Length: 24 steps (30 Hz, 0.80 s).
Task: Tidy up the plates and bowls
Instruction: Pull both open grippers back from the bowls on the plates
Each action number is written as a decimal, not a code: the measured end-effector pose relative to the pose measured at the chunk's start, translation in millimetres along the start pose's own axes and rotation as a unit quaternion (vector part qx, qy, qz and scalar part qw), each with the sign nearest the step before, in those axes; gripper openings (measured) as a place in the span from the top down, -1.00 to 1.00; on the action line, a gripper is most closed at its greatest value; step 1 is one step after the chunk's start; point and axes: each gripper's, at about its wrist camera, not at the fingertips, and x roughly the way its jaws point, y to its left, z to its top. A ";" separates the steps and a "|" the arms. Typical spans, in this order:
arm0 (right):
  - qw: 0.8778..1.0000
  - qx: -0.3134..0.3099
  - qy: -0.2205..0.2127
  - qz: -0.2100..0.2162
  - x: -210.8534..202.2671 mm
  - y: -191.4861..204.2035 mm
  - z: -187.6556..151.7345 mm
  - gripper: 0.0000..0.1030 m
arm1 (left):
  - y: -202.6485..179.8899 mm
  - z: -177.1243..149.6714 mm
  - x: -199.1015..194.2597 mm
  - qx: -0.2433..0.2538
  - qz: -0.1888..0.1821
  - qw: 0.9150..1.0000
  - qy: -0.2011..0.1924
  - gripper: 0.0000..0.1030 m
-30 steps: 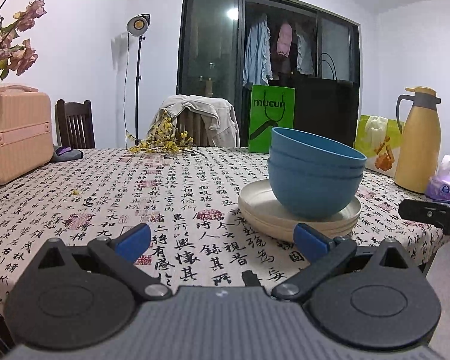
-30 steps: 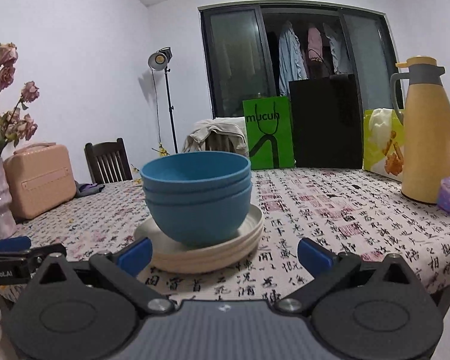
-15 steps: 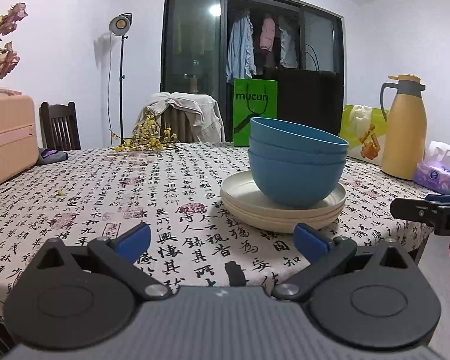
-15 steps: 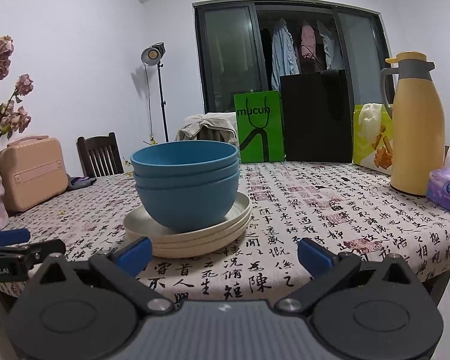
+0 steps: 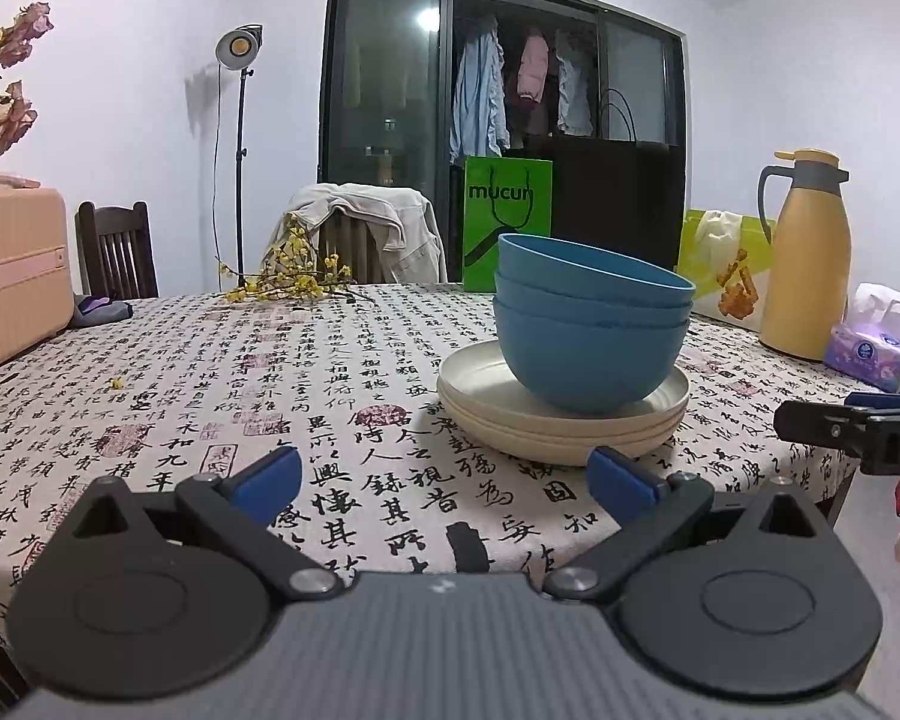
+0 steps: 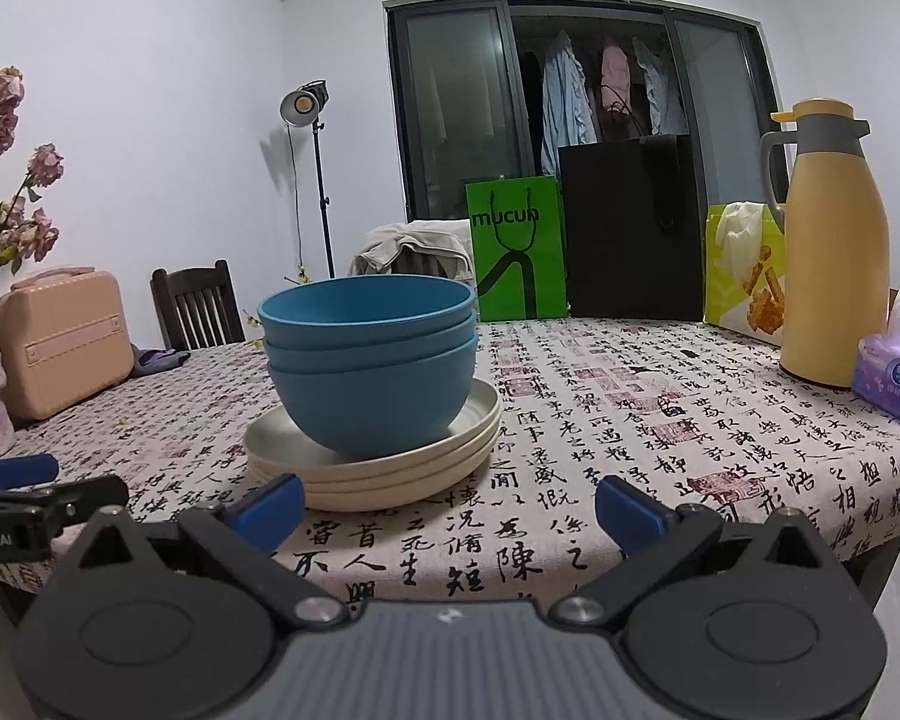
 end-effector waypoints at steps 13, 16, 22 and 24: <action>1.000 0.003 0.001 0.004 0.6 -0.6 0.0 -1.00 | 0.4 0.0 1.2 0.000 0.000 1.000 0.001 -1.00; 1.000 0.003 0.001 0.004 0.6 -0.5 -0.1 -1.00 | 0.5 -0.2 1.1 0.000 -0.001 1.000 0.000 -1.00; 1.000 0.003 -0.001 0.005 -0.2 0.1 0.3 -1.00 | 0.7 -0.8 2.4 -0.003 0.000 1.000 0.002 -1.00; 1.000 0.002 -0.001 0.005 -0.6 0.8 0.5 -1.00 | 0.8 -1.3 2.7 -0.004 -0.003 1.000 0.002 -1.00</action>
